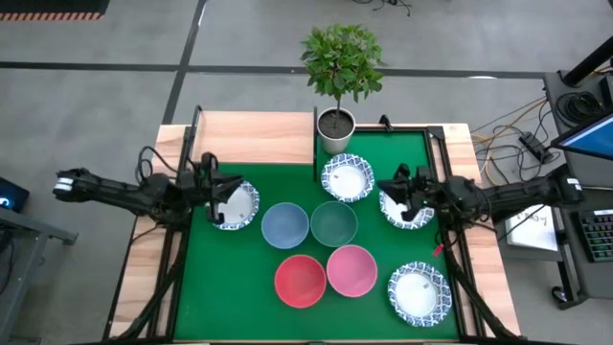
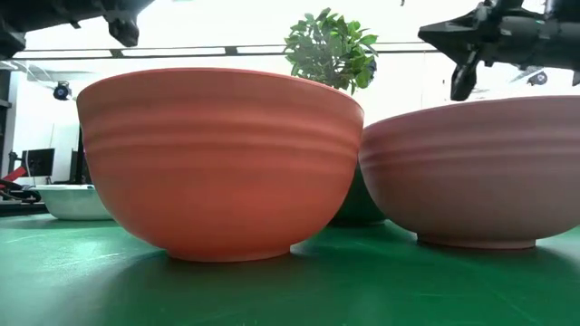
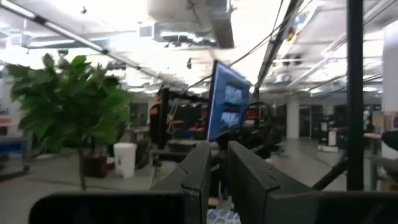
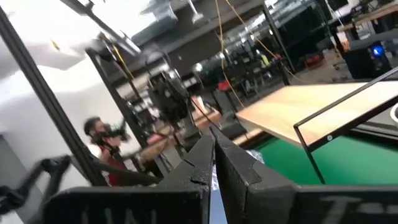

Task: Place and stack bowls onto a shelf
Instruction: Put the green bowl on the shelf

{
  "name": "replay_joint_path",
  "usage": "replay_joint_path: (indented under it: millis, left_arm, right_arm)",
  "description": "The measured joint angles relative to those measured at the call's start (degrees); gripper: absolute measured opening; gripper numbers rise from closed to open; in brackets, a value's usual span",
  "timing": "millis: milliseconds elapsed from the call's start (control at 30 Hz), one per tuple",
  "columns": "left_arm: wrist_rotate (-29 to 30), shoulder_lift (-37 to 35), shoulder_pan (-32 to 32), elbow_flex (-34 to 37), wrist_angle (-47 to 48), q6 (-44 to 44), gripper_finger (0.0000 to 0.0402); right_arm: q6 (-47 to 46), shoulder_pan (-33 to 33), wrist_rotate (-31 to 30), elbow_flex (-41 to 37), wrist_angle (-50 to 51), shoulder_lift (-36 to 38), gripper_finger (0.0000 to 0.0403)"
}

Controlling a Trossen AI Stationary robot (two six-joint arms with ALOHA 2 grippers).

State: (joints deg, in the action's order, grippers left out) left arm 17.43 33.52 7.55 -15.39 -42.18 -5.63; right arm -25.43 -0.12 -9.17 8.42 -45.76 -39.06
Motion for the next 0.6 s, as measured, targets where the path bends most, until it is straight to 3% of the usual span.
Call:
replay_joint_path:
  millis: [267, 600]
  left_arm:
    - [0.0, 2.3, 0.0, -0.7, 0.8, -3.1, 0.0039]
    - [0.1, 1.8, 0.0, -0.7, 0.9, -4.2, 0.0039]
  right_arm:
    - [3.4, 0.0, 0.1, 12.3, 10.1, -10.5, 0.0009]
    - [3.0, 0.0, 0.1, 32.4, 44.4, -18.4, 0.0009]
